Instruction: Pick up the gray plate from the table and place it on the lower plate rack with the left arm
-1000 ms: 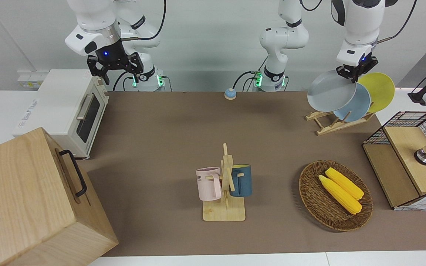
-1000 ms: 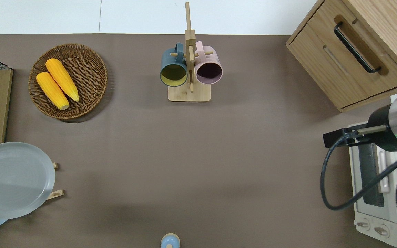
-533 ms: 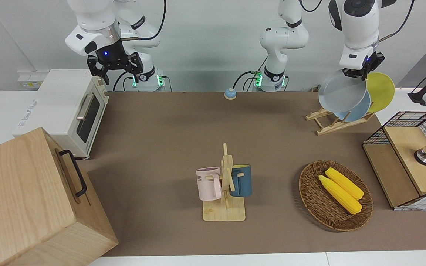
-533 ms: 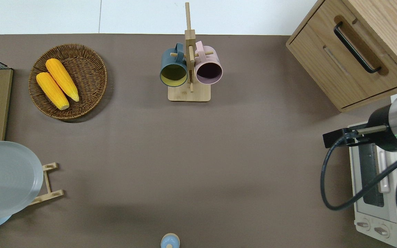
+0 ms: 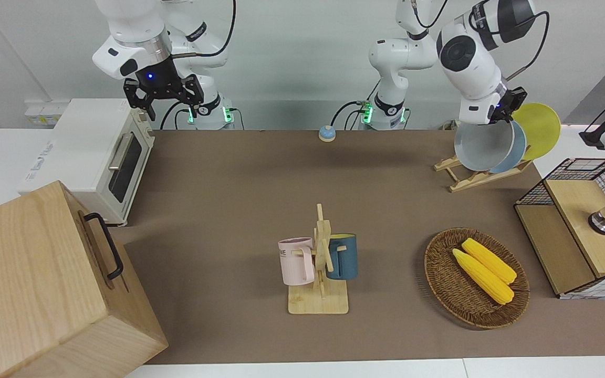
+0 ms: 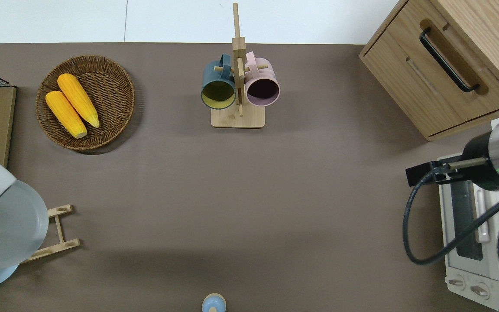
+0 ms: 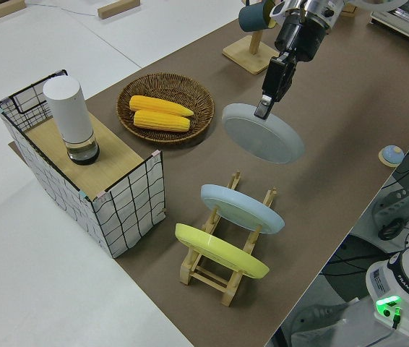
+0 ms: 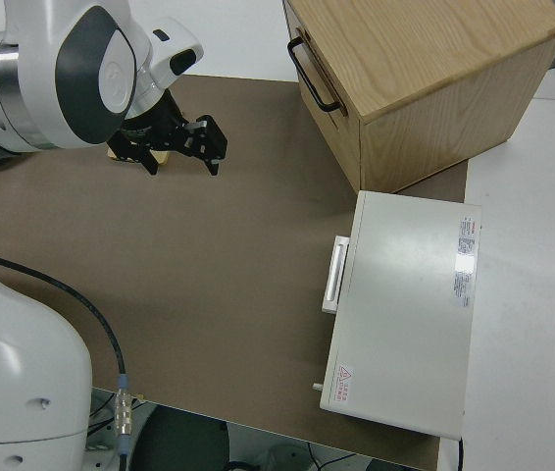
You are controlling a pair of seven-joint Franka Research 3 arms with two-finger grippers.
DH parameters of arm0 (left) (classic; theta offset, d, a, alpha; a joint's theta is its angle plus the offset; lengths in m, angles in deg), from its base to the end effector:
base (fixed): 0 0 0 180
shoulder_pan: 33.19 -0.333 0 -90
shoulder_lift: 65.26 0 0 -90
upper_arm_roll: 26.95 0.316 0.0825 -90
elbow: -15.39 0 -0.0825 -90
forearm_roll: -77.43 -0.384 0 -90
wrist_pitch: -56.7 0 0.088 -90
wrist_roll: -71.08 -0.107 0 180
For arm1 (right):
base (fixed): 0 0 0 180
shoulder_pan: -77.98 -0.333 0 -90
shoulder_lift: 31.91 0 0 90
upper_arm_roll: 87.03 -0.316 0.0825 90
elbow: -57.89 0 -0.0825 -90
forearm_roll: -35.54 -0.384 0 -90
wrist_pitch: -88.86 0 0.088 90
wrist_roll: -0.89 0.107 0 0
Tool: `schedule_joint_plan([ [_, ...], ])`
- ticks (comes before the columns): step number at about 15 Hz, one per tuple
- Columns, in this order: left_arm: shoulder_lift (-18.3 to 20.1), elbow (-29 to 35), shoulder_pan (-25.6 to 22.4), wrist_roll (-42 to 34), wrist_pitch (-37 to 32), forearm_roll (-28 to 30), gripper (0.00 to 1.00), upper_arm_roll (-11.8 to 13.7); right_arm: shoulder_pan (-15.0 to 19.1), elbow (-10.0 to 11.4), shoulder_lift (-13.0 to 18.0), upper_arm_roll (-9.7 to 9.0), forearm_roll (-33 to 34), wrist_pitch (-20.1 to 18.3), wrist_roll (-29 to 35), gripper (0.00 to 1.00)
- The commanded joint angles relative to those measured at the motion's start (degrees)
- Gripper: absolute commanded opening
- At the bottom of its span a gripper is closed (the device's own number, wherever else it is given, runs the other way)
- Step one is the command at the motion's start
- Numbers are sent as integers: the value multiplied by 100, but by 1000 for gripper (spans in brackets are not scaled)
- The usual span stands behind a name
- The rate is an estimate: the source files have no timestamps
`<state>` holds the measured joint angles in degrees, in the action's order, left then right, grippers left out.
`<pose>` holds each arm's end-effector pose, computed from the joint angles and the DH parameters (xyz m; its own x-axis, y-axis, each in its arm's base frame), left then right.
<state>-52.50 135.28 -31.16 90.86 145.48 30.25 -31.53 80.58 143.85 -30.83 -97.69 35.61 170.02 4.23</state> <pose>0.4679 0.0236 0.5303 0.9897 0.1345 -0.0492 0.0471 -0.6301 -0.7751 0.5272 0.0756 0.6543 0.9946 0.0815 -0.0648 0.0823 -0.9966 0.0085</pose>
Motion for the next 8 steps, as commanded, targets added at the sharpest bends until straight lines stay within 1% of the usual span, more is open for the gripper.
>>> schedule_joint_plan([
  [1, 103, 350, 52, 349, -274, -546, 0, -174, 56, -35, 14, -32, -59, -83, -8, 987],
  [2, 94, 447, 61, 499, -344, -634, 0, -209, 56, -35, 14, -33, -59, -83, -8, 987],
  [3, 94, 517, 52, 587, -397, -696, 0, -314, 56, -35, 14, -33, -59, -83, 1, 990],
  [4, 94, 570, 52, 684, -423, -705, 0, -359, 56, -35, 14, -33, -59, -83, 1, 987],
  [8, 86, 790, 131, 1071, -450, -705, 0, -368, 56, -35, 14, -33, -59, -83, 1, 990],
])
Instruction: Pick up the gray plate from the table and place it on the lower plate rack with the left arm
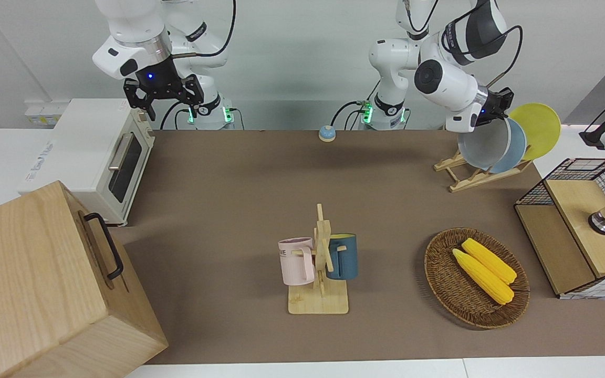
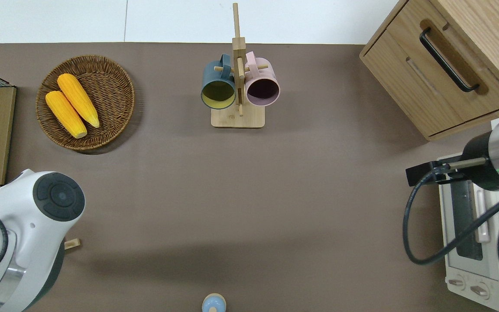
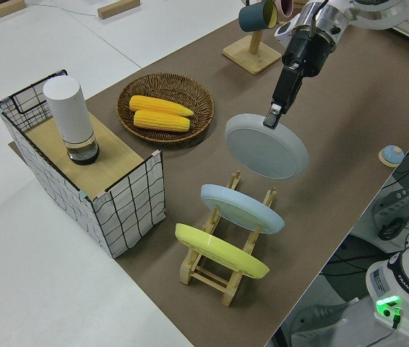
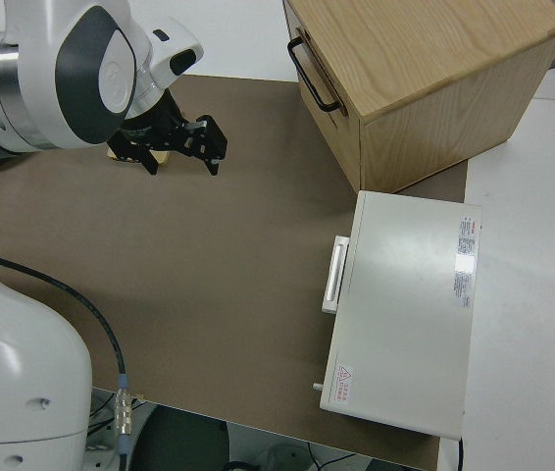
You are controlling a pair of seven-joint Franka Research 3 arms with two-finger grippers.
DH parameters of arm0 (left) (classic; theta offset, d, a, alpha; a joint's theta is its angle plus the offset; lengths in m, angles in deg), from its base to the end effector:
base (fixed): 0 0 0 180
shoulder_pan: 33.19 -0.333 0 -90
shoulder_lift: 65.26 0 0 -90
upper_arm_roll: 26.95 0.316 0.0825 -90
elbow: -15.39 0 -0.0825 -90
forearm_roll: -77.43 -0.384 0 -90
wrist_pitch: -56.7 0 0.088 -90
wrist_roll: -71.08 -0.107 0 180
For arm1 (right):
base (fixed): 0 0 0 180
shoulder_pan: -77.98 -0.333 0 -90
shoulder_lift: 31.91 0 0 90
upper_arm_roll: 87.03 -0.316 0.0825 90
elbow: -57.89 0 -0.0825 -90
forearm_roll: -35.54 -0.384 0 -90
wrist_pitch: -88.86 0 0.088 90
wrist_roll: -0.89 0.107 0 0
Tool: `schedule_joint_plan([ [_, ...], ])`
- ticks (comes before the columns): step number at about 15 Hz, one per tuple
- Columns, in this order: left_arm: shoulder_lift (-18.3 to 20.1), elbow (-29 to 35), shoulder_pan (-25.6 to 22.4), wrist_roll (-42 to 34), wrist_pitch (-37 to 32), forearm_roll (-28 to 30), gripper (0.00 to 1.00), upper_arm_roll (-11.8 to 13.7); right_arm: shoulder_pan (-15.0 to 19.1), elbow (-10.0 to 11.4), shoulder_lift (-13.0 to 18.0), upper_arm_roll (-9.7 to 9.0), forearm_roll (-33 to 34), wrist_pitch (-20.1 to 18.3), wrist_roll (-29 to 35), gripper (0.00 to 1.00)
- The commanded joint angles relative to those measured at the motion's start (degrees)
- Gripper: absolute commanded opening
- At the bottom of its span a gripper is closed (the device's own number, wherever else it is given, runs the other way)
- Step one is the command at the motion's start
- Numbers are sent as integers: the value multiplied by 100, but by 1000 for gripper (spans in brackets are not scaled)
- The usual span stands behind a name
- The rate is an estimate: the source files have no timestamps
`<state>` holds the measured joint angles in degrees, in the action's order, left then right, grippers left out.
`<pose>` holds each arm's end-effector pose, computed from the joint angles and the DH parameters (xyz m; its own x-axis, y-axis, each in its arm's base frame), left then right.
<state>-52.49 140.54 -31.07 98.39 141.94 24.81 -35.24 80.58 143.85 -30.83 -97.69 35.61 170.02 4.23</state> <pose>0.4521 0.0053 0.4973 0.9855 0.1663 -0.0328 0.0556 -0.4996 -0.8645 0.5272 0.0756 0.6543 0.9946 0.0815 -0.0648 0.0823 -0.9966 0.0085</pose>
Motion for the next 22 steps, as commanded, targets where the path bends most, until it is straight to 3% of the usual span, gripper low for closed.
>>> schedule_joint_plan([
  [1, 76, 308, 131, 467, -87, -162, 0, -6, 56, -35, 14, -33, -59, -83, 1, 990],
  [6, -240, 511, 131, 1417, -96, -170, 0, -164, 56, -35, 14, -33, -59, -83, 1, 990],
  [19, -786, 564, 131, 1963, -8, -162, 0, -208, 56, -35, 14, -33, -59, -83, 1, 990],
  [22, -856, 546, 131, 1945, 1, -162, 133, -208, 56, -35, 14, -33, -59, -83, 1, 990],
])
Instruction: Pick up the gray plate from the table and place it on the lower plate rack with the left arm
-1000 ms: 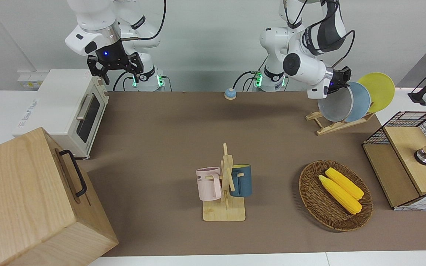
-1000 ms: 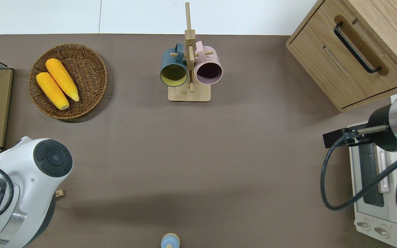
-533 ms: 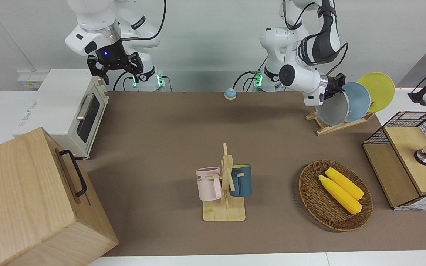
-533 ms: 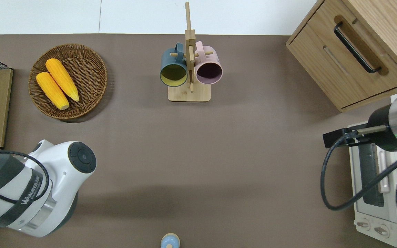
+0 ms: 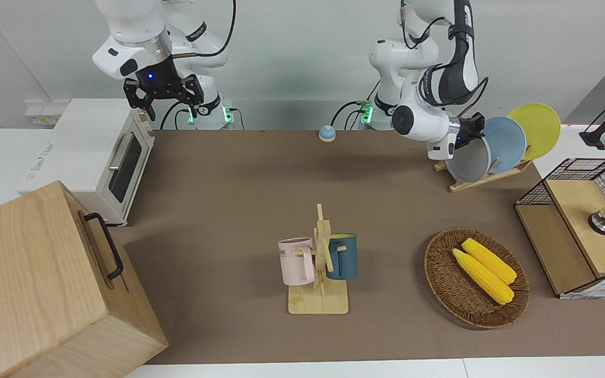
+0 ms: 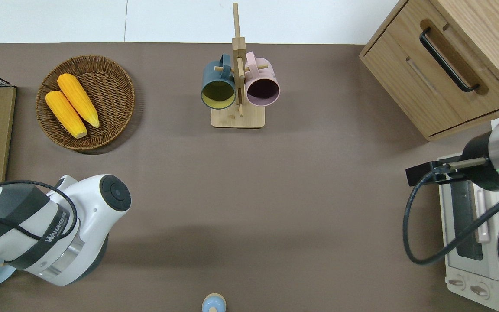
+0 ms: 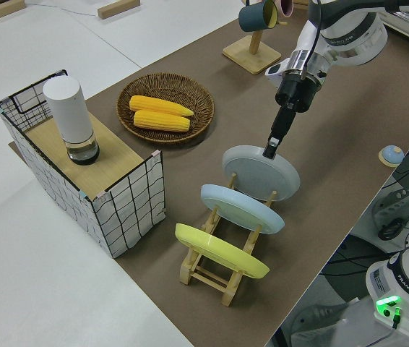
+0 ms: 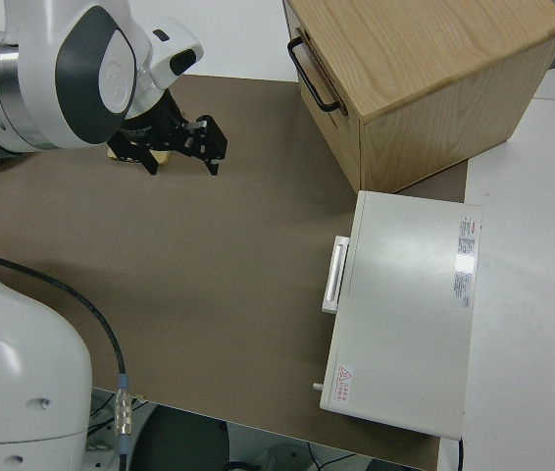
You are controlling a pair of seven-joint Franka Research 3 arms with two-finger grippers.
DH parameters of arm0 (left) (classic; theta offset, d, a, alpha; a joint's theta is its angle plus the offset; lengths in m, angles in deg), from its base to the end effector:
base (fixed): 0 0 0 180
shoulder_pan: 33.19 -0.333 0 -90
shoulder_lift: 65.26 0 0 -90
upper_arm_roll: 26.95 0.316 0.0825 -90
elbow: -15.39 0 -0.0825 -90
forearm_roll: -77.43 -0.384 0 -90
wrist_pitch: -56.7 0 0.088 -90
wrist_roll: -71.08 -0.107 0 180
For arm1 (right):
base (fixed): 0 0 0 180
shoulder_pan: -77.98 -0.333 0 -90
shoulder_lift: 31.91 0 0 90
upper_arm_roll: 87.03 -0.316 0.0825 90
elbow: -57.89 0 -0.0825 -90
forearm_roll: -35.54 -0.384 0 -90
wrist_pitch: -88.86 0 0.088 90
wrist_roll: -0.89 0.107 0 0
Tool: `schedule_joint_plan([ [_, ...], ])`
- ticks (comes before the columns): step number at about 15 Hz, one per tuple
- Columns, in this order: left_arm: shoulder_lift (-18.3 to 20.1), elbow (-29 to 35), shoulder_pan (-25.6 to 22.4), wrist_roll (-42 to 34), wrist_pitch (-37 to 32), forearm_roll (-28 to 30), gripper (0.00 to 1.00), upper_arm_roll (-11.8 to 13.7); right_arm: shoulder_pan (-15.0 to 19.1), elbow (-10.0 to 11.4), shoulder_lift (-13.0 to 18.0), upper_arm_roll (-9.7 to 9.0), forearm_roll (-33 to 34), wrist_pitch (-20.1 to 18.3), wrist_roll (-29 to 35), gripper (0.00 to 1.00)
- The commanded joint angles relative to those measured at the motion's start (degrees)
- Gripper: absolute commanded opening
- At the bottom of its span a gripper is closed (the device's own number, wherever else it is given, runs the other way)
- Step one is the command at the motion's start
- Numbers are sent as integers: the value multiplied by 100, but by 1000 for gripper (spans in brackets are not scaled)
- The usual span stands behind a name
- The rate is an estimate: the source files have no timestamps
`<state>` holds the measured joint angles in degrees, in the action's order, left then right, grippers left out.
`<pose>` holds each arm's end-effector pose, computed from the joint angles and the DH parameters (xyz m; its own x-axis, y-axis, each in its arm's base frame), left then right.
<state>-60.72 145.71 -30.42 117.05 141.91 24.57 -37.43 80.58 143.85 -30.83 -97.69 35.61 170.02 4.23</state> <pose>0.4496 -0.0132 0.3958 0.9630 0.2667 0.0374 0.1467 -0.4030 -0.9034 0.5272 0.0756 0.6543 0.9946 0.0815 -0.0648 0.0823 -0.9966 0.0085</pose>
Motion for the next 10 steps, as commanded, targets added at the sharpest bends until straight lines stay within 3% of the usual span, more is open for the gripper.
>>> schedule_joint_plan([
  [1, -33, 11, 65, 26, 4, -137, 160, 10, 56, -35, 14, -33, -59, -83, 1, 990],
  [2, -33, -15, 57, -26, 4, -137, 492, 10, 56, -35, 14, -33, -59, -83, 1, 987],
  [4, -33, -41, 57, -62, -22, -137, 937, 10, 56, -35, 14, -32, -59, -83, 1, 987],
  [5, -24, -68, 57, -114, -22, -137, 991, 10, 56, -35, 14, -33, -59, -83, 1, 990],
  [8, -15, -488, 48, -359, 48, 186, 991, 10, 56, -35, 14, -33, -59, -83, 1, 987],
  [10, -15, -1241, 4, -946, 101, 1106, 987, 71, 56, -35, 14, -33, -59, -83, -8, 990],
])
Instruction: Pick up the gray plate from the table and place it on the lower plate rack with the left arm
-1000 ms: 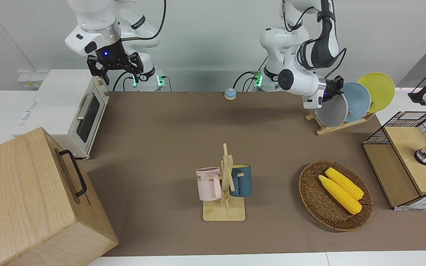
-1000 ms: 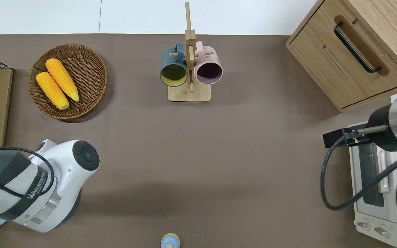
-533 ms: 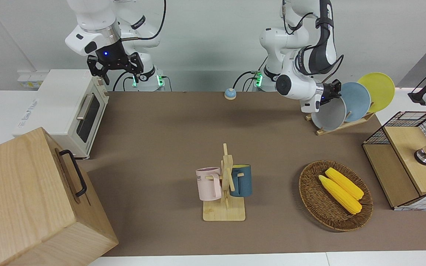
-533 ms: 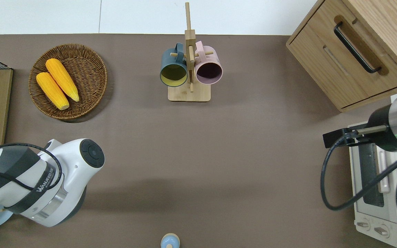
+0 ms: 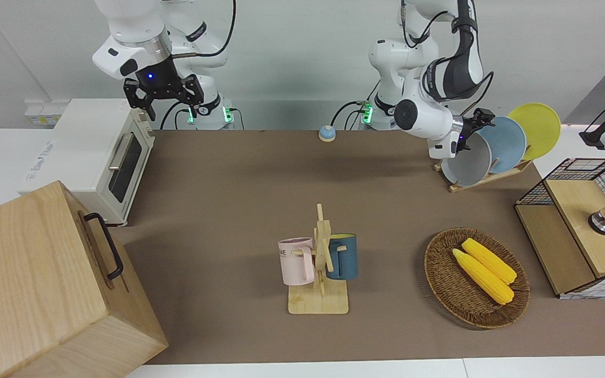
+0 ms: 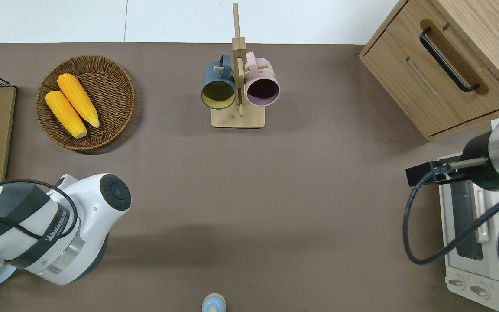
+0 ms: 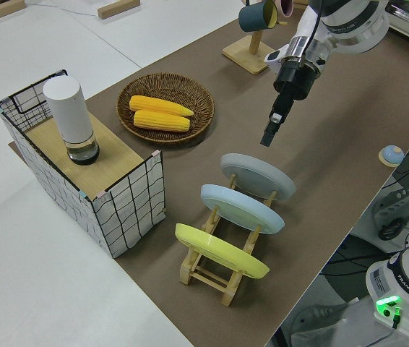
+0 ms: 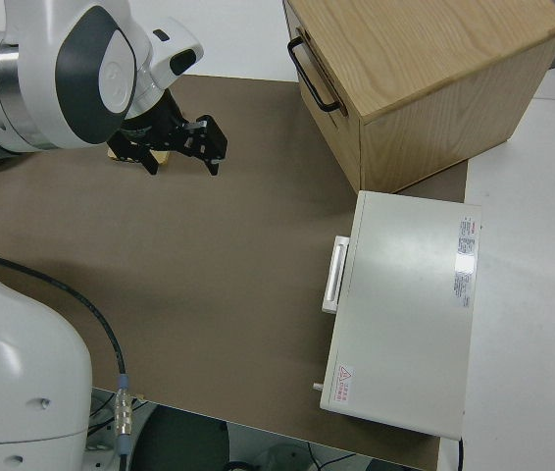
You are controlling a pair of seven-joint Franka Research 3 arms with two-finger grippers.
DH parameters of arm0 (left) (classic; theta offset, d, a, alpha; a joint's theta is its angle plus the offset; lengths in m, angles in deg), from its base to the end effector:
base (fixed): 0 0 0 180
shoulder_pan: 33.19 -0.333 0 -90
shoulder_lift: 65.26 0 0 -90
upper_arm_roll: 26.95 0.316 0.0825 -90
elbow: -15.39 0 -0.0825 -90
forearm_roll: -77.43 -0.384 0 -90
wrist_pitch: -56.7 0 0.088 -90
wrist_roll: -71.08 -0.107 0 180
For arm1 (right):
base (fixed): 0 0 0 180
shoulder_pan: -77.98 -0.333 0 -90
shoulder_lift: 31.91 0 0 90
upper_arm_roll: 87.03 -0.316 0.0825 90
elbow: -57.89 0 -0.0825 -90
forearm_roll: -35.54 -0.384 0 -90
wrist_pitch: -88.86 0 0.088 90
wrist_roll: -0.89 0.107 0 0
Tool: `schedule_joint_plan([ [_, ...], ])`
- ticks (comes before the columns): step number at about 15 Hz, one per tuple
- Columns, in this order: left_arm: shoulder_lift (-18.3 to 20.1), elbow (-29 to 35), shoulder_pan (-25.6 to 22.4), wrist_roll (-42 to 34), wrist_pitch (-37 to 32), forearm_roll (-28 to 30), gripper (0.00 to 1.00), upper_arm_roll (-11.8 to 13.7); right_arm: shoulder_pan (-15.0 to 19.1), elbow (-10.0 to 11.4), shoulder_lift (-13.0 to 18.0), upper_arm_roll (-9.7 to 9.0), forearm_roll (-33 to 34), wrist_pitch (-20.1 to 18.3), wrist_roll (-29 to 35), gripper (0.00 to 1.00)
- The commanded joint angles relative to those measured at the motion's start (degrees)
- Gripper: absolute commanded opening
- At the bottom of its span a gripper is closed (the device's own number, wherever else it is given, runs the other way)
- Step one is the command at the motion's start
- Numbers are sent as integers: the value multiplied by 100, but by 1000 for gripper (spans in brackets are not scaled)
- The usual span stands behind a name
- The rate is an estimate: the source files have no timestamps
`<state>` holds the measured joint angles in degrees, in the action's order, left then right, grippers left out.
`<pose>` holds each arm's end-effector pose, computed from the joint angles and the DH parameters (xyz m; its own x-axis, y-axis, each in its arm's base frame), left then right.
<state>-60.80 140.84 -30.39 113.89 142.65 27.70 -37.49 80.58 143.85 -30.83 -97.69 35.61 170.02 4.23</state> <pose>0.4678 -0.0234 0.4242 0.9636 0.2635 0.0447 0.1705 -0.4774 -0.8620 0.5272 0.0756 0.6543 0.9946 0.0815 -0.0648 0.0823 -0.9966 0.0085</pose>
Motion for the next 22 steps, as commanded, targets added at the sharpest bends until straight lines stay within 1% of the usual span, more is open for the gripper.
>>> schedule_joint_plan([
  [1, -6, -1089, -7, -1034, 0, 1181, 987, 105, 56, -35, 14, -33, -59, -83, 1, 987],
  [2, 2, -1362, -42, -1273, -9, 1463, 987, 122, 56, -35, 14, -33, -59, -83, 1, 987],
  [3, -6, -1652, -86, -1353, -35, 1814, 987, 149, 56, -35, 14, -33, -59, -83, 1, 987],
  [5, 11, -1987, -95, -1573, -61, 2474, 991, 193, 56, -35, 14, -33, -59, -83, 1, 990],
  [9, 64, -2242, -69, -1600, -62, 3090, 995, 219, 56, -35, 14, -33, -59, -83, 1, 990],
  [10, 55, -2548, -77, -1861, -70, 3449, 995, 219, 56, -35, 14, -33, -59, -83, 1, 990],
  [12, 38, -2814, -112, -2171, -70, 3907, 995, 280, 56, -35, 14, -33, -59, -83, 1, 990],
  [14, 38, -2981, -113, -2529, -70, 4399, 995, 447, 56, -35, 14, -33, -59, -83, 1, 990],
  [16, 64, -3052, -95, -3354, -62, 4664, 995, 579, 56, -35, 14, -33, -59, -83, 1, 990],
  [17, 73, -3052, -104, -3697, -62, 4674, 995, 588, 56, -35, 14, -33, -59, -83, 1, 990],
  [21, 73, -3096, -113, -4419, -35, 4683, 995, 623, 56, -35, 14, -33, -59, -83, -8, 990],
  [22, 73, -3096, -104, -4578, -18, 4700, 995, 676, 56, -35, 14, -33, -59, -83, 1, 987],
])
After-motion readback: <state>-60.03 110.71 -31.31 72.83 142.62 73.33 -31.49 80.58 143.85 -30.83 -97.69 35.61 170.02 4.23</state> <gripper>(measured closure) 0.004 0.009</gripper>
